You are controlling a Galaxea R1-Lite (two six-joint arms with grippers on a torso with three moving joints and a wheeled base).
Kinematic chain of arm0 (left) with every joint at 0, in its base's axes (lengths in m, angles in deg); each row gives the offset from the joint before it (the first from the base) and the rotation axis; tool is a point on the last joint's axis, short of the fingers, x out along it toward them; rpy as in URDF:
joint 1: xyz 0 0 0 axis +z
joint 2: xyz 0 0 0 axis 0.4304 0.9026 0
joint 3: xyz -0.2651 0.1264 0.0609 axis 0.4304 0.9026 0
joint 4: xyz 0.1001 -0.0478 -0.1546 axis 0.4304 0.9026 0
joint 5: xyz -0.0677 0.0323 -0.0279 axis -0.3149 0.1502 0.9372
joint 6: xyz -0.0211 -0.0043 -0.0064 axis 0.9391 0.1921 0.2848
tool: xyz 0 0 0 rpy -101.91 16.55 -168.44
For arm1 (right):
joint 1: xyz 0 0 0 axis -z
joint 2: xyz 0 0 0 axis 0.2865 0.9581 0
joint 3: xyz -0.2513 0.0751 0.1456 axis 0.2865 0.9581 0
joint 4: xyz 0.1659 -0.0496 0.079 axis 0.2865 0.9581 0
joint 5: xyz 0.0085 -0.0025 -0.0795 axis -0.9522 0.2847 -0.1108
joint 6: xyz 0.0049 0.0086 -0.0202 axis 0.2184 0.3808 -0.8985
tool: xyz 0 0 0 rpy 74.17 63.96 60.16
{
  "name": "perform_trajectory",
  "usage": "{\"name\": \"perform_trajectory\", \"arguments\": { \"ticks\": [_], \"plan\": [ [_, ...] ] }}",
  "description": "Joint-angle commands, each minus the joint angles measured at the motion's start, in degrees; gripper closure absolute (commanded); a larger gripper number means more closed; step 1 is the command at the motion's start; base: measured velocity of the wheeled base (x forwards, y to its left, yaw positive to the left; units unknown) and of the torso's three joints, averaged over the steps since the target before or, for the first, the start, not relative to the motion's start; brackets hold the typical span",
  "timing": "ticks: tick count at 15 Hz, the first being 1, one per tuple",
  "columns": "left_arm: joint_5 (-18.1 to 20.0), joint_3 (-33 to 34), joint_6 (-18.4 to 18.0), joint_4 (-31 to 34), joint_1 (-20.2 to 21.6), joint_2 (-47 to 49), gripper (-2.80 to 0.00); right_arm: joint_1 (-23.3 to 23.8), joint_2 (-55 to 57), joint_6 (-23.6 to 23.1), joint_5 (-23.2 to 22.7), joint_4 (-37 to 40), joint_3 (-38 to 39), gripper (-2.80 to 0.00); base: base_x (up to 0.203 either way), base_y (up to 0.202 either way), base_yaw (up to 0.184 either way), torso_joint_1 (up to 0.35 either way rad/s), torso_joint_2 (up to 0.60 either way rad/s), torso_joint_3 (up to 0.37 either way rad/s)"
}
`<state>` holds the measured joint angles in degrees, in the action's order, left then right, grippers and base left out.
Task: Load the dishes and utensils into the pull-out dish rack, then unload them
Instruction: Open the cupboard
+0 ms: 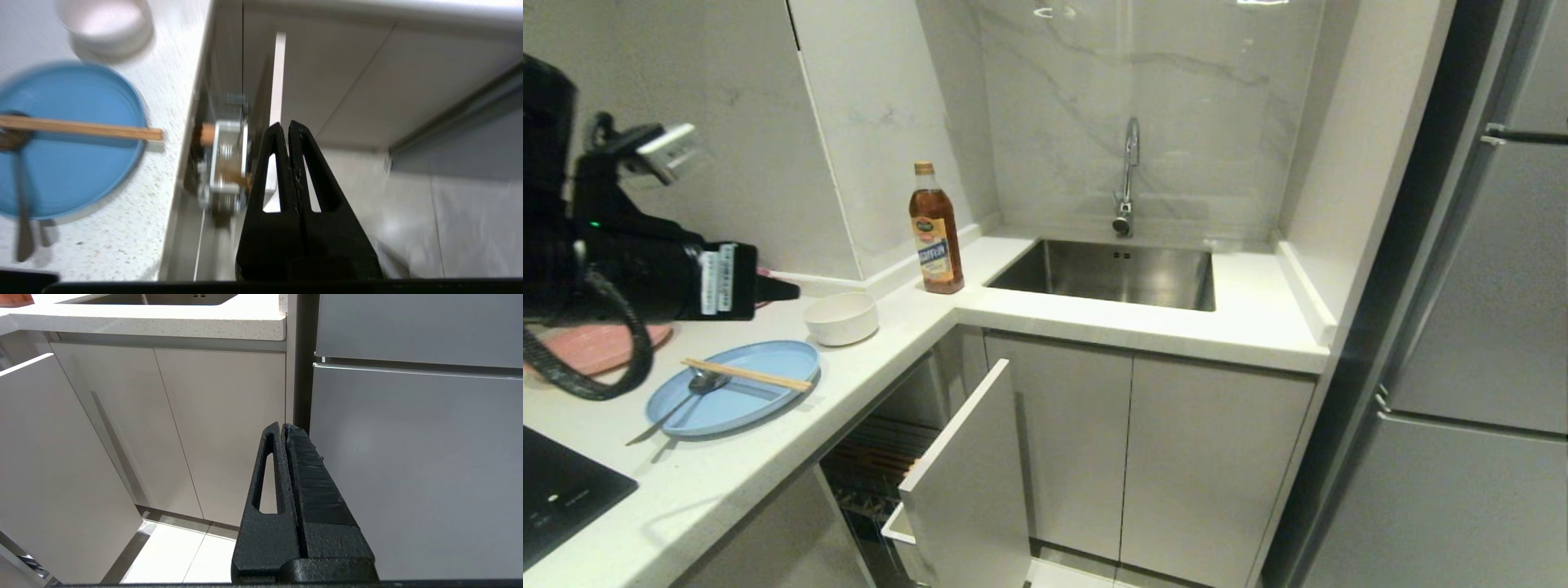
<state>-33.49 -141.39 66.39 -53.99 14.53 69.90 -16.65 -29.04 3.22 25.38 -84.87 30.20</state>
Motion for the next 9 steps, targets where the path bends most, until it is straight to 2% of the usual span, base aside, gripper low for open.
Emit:
{"name": "perform_trajectory", "arguments": {
  "ticks": [1,5,9],
  "plan": [
    [-0.1,-2.2,0.0,1.9,-0.3,10.1,0.00,0.0,0.0,0.0,0.0,0.0,0.0,0.00,0.000,0.000,0.000,0.000,0.00,0.000],
    [-0.4,-3.5,0.2,3.6,0.3,20.4,0.00,0.0,0.0,0.0,0.0,0.0,0.0,0.00,0.000,0.000,0.000,0.000,0.00,0.000],
    [-0.5,-3.4,0.4,2.7,1.0,28.1,0.00,0.0,0.1,0.0,0.0,0.0,0.0,0.00,0.000,0.000,0.000,0.000,0.00,0.000]
  ]
}}
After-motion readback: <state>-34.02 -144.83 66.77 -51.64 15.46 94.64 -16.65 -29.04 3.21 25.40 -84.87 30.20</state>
